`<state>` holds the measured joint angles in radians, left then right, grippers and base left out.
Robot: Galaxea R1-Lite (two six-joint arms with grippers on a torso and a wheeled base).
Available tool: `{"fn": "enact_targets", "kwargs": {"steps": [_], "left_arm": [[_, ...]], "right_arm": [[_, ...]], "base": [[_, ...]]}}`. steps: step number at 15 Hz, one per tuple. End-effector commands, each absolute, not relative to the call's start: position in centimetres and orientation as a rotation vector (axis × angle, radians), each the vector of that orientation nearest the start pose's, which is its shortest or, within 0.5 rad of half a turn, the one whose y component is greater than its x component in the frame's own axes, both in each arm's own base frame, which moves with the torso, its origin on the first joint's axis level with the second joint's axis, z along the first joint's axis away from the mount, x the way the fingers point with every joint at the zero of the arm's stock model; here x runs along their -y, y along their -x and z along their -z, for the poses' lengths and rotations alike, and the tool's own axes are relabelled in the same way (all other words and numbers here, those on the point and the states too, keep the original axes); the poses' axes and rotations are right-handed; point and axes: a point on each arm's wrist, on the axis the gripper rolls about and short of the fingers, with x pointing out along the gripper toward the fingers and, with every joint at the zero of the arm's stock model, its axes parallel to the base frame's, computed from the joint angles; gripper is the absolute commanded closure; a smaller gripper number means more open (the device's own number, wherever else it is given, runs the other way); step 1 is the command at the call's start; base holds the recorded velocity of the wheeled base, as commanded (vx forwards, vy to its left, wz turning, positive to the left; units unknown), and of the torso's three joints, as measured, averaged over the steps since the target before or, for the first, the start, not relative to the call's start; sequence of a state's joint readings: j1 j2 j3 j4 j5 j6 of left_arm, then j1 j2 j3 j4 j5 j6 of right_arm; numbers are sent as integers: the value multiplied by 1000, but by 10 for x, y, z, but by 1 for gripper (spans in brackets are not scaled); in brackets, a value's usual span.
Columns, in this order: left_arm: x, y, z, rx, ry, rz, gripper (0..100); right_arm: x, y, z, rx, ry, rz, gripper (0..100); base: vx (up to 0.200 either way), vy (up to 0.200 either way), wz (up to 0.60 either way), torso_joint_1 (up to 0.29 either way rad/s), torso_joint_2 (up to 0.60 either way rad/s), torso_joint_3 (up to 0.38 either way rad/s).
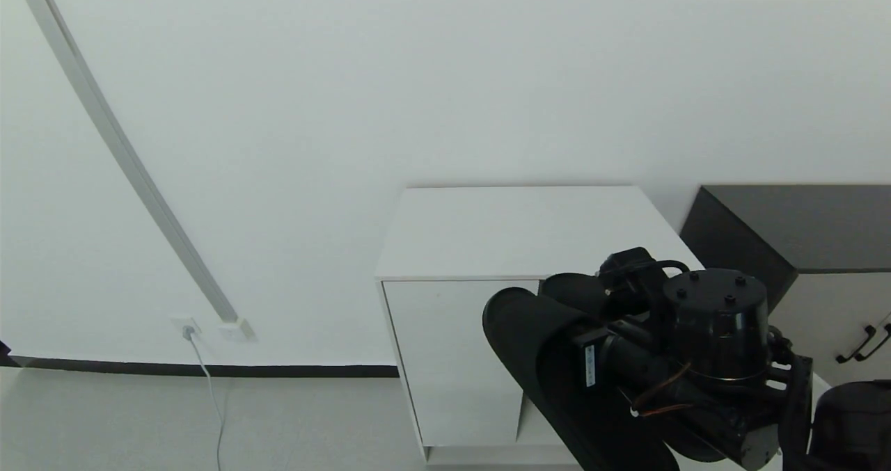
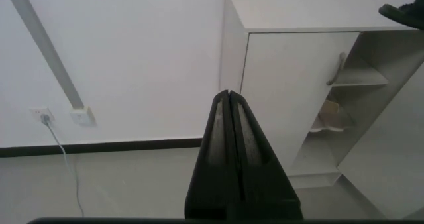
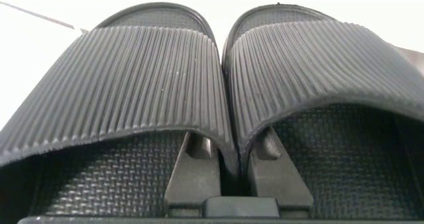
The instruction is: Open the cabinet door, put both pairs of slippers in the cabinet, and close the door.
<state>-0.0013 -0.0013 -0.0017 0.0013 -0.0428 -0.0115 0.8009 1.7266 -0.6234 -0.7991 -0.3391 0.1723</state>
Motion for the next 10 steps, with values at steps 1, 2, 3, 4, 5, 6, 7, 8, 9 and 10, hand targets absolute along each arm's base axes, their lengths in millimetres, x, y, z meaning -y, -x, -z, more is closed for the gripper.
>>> {"fn": "enact_targets", "kwargs": {"steps": [1, 2, 3, 4, 5, 6, 7, 8, 9, 10], "left_arm": [[1, 23, -76, 0, 12, 44, 100], [1, 23, -76, 0, 12, 44, 100], [1, 23, -76, 0, 11, 44, 100], [1, 23, -76, 0, 11, 44, 100], [1, 23, -76, 0, 11, 44, 100], [1, 23, -76, 0, 11, 44, 100], [1, 23, -76, 0, 11, 44, 100], [1, 23, -76, 0, 11, 44, 100], [1, 23, -76, 0, 9, 44, 100], [1, 23, -76, 0, 11, 44, 100]], "right_arm": [[-202, -207, -143, -299, -1, -432, 100], [-201, -206, -142, -302, 3, -432, 100], [-202, -206, -142, -302, 3, -433, 100], [-202, -206, -142, -305, 5, -433, 100], [-202, -206, -142, -305, 5, -433, 100], [-202, -206, -142, -303, 4, -433, 100], [-202, -206, -142, -305, 5, -433, 100], [-202, -207, -141, -306, 6, -431, 100], [-202, -207, -141, -306, 6, -431, 100], [-202, -207, -141, -306, 6, -431, 100]], "base": [[0, -200, 0, 2, 2, -7], [0, -200, 0, 7, 2, 7], [0, -200, 0, -2, -2, -2], [0, -200, 0, 2, -2, 2], [0, -200, 0, 2, 7, 2], [0, -200, 0, -2, 2, 2], [0, 0, 0, 0, 0, 0], [0, 0, 0, 0, 0, 0], [0, 0, 0, 0, 0, 0], [0, 0, 0, 0, 0, 0]]}}
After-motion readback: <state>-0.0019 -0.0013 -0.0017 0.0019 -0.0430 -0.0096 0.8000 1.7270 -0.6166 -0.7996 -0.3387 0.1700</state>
